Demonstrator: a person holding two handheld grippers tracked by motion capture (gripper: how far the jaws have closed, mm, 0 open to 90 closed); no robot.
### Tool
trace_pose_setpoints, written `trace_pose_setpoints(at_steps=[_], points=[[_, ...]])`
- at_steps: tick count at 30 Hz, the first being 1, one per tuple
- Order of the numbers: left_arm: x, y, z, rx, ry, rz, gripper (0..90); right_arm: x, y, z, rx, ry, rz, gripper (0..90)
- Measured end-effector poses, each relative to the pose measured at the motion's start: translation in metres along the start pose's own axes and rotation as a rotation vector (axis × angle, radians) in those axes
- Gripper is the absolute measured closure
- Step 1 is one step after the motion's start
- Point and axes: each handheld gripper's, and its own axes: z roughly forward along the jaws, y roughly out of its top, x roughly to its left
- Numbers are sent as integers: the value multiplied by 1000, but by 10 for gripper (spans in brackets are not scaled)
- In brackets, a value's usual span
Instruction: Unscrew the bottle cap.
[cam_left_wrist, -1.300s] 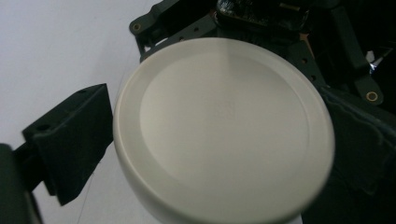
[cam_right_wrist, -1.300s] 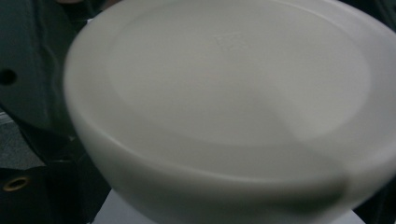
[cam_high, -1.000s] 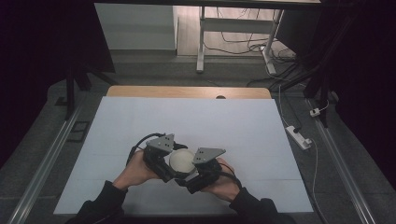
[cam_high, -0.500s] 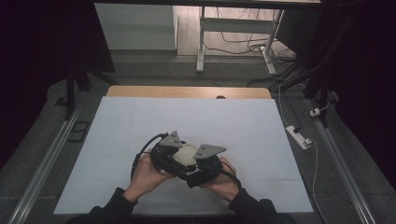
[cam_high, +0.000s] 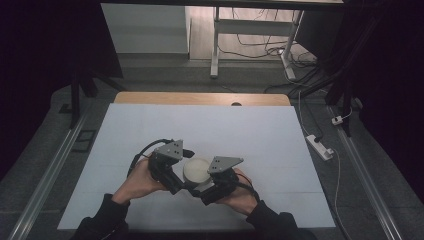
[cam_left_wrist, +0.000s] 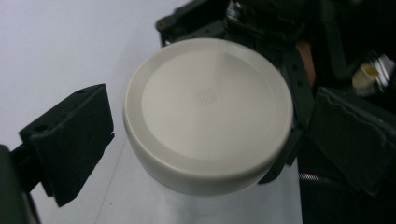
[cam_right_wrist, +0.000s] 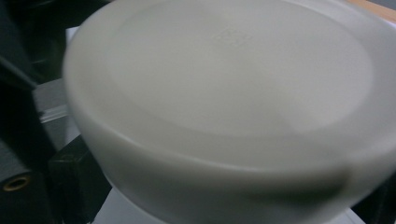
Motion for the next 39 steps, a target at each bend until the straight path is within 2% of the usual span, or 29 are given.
trace_pose_setpoints(at_steps=[5,8,9,11,15,19,20,21,23,24,25,26,28,29,30,31,33,35,36,37,39], points=[[1,-3,1,-17,-92,44,27,7,1,2,-6,65,-38,64],[0,-4,4,-8,-109,61,36,10,1,3,-10,86,-51,64],[-1,-5,6,-12,-115,74,66,12,2,3,-17,102,-57,64],[-1,-5,7,-27,-109,75,76,12,3,2,-16,99,-58,64],[-2,-5,10,-33,-49,29,80,10,3,2,-10,64,-47,64],[-4,0,16,-28,52,-74,80,5,2,2,4,-3,-11,64],[-4,0,16,-28,52,-74,80,3,2,2,4,-19,-2,64],[-7,3,19,-33,111,-146,80,2,2,2,3,-29,12,64],[-12,7,23,-26,172,-187,81,-1,1,1,2,-50,26,64],[-12,7,23,-26,172,-187,80,-1,1,1,5,-59,29,64],[-17,11,26,-14,227,-207,80,-2,1,1,5,-64,34,64],[-17,11,26,-14,227,-207,80,-2,1,1,5,-70,36,64],[-20,13,29,-3,259,-212,79,-2,0,1,10,-80,40,64],[-21,13,29,-1,263,-209,77,-3,0,1,10,-79,43,64],[-20,13,30,-1,260,-200,71,-3,0,1,11,-78,45,64],[-17,12,28,3,222,-196,56,-3,0,1,9,-76,46,64],[-14,11,24,-21,173,-200,18,-3,1,0,3,-68,46,64],[-13,11,21,-26,157,-185,10,-3,1,-1,-1,-61,40,64],[-12,10,17,-23,145,-164,8,-3,1,-1,-3,-53,40,64],[-10,9,11,-16,112,-125,8,-3,1,-1,-4,-43,39,64],[-8,7,6,-3,73,-79,10,-2,1,-1,-4,-24,26,64]])
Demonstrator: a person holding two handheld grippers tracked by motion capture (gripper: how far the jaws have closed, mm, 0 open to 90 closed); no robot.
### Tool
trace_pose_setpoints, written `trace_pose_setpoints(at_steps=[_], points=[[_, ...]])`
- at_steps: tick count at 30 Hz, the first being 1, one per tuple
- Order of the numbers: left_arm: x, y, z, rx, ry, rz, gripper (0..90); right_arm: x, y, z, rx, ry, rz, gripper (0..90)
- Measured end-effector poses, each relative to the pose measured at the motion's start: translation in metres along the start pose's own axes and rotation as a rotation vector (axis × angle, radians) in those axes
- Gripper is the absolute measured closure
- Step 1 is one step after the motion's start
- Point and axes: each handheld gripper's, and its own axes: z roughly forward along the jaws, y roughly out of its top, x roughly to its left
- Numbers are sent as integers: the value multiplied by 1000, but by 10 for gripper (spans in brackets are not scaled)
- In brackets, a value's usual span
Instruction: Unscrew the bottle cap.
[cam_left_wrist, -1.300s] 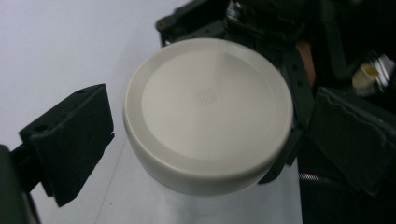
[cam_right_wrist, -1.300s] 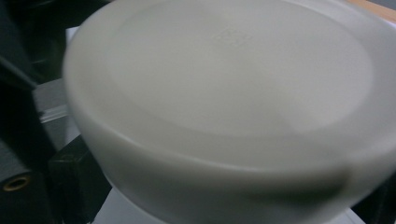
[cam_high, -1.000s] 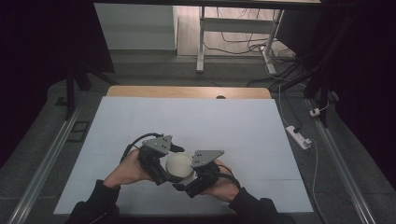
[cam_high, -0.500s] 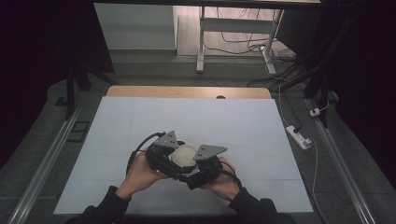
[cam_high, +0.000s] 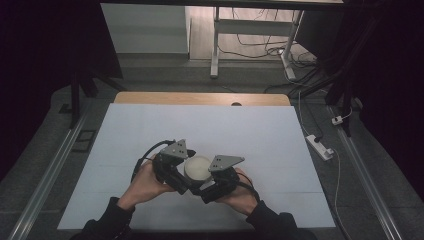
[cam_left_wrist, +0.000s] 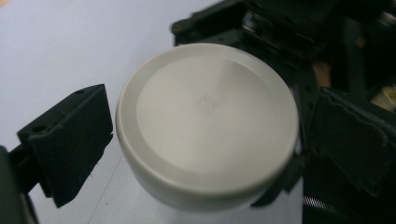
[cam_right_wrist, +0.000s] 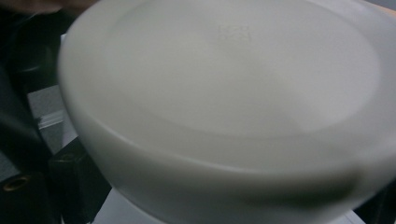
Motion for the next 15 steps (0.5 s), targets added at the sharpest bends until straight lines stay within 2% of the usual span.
trace_pose_setpoints(at_steps=[1,2,3,6,8,9,12,14,15], points=[[0,0,0,0,0,0,12,1,0,0,-1,12,-9,64],[1,-2,-2,25,-32,48,17,2,0,0,0,25,-13,64],[1,-2,-2,25,-32,48,21,3,1,1,0,37,-23,64],[1,-6,-1,46,-94,106,28,8,1,2,-1,72,-48,64],[1,-7,-1,48,-98,117,34,11,2,2,-3,90,-66,64],[1,-8,-1,46,-122,137,47,13,3,2,-3,96,-73,64],[1,-9,0,32,-133,130,73,16,3,3,-1,108,-90,64],[1,-10,0,22,-124,124,75,15,3,3,0,103,-84,64],[1,-10,2,18,-99,98,76,14,3,3,4,93,-78,64]])
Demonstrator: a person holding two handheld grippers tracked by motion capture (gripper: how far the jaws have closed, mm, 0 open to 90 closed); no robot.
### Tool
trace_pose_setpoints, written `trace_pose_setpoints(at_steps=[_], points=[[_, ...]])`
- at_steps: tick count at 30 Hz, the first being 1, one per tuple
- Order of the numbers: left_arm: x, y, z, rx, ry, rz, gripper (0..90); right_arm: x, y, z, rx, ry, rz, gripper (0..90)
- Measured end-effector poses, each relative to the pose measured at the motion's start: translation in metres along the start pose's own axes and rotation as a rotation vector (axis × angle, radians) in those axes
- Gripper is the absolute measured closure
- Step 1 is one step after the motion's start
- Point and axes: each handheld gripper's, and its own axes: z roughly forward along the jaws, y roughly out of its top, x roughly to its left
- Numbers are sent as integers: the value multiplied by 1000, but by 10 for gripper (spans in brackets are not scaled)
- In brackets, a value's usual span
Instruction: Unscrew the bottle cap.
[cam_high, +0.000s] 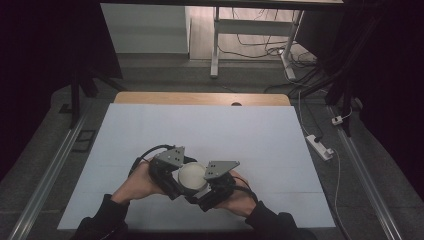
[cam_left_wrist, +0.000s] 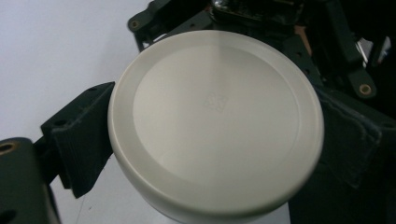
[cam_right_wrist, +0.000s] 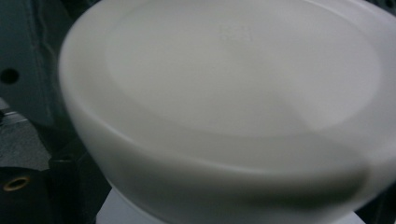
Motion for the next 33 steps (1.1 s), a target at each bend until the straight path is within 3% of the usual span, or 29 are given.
trace_pose_setpoints(at_steps=[3,8,9,13,33], points=[[0,1,2,2,34,-30,77,-4,-1,0,7,-30,19,64],[-3,8,11,22,142,-123,78,-10,-3,0,21,-87,58,64],[-6,11,14,31,190,-155,78,-10,-3,1,22,-102,63,64],[-11,16,18,46,269,-171,79,-13,-4,1,26,-136,84,64],[-10,16,-5,-25,284,-208,79,-20,-6,-3,19,-161,99,64]])
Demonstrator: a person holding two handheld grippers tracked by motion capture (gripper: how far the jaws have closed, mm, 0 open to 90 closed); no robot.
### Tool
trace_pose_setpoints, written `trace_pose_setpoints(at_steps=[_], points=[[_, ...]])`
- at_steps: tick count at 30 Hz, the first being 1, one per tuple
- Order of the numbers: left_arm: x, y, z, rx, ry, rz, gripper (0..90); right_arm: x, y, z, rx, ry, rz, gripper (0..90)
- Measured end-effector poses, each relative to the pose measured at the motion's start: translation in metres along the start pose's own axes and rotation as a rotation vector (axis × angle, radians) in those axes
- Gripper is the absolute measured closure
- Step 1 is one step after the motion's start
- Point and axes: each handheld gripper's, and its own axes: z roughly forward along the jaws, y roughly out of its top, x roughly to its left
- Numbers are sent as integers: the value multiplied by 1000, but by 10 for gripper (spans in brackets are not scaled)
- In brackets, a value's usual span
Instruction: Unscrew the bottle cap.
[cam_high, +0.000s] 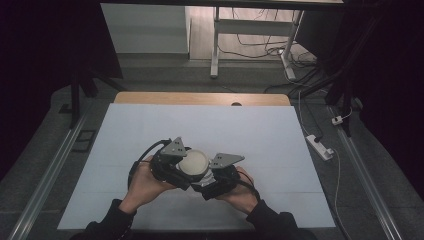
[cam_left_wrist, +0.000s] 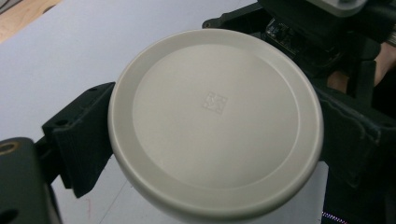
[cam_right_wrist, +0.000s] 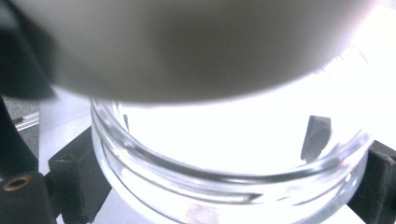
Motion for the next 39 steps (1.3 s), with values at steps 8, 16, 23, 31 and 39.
trace_pose_setpoints(at_steps=[8,16,23,31,39], points=[[2,-3,-9,-16,-9,-11,79,-6,0,-3,-10,-23,7,64],[1,-8,-13,-15,-13,-4,79,-12,0,-6,-18,-41,16,64],[0,-13,-16,-12,-11,2,79,-15,1,-7,-25,-53,20,64],[-1,-20,-18,-9,-14,-3,78,-20,1,-9,-32,-69,25,64],[-2,-30,-18,-15,-31,-6,79,-28,3,-11,-39,-89,31,64]])
